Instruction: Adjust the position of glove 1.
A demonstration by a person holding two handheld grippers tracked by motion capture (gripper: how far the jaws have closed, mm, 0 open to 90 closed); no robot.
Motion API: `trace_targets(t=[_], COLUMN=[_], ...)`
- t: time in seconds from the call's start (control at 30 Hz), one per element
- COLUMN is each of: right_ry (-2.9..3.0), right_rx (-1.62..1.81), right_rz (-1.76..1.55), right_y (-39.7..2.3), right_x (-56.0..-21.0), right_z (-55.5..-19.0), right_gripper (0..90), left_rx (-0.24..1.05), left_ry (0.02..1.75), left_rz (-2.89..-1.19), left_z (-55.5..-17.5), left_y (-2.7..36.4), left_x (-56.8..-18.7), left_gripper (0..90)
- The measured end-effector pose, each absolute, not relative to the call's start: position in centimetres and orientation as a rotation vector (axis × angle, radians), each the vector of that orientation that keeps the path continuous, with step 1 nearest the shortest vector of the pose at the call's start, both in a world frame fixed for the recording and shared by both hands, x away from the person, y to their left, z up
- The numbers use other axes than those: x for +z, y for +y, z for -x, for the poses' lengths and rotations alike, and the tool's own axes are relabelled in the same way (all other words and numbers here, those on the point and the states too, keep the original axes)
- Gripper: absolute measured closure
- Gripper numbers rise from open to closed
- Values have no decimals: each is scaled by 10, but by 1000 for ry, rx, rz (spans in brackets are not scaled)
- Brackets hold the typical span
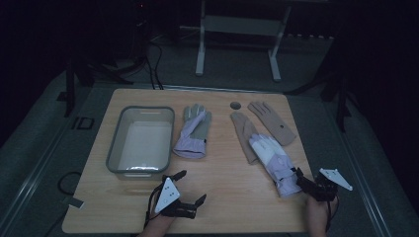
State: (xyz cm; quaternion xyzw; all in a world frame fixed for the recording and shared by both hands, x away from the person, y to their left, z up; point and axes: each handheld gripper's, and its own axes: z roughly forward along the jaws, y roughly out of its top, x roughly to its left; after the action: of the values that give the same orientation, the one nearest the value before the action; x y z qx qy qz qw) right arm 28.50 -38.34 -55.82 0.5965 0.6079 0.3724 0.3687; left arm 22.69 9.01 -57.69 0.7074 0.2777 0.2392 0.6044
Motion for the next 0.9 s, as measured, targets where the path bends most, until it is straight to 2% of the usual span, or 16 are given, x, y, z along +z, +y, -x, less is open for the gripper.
trace_targets(t=[0.37,0.9], right_ry=[1630,1675], right_rx=[960,1051], right_rz=[-1505,-1416], right_y=[-382,-374], right_x=[-550,-467], right_z=[-283,-301], right_gripper=[135,120], left_rx=[558,553], left_ry=[650,650], left_rz=[-1628,-1624], left_z=[-226,-227], left_y=[91,91], left_x=[-577,-577], left_gripper=[1,1])
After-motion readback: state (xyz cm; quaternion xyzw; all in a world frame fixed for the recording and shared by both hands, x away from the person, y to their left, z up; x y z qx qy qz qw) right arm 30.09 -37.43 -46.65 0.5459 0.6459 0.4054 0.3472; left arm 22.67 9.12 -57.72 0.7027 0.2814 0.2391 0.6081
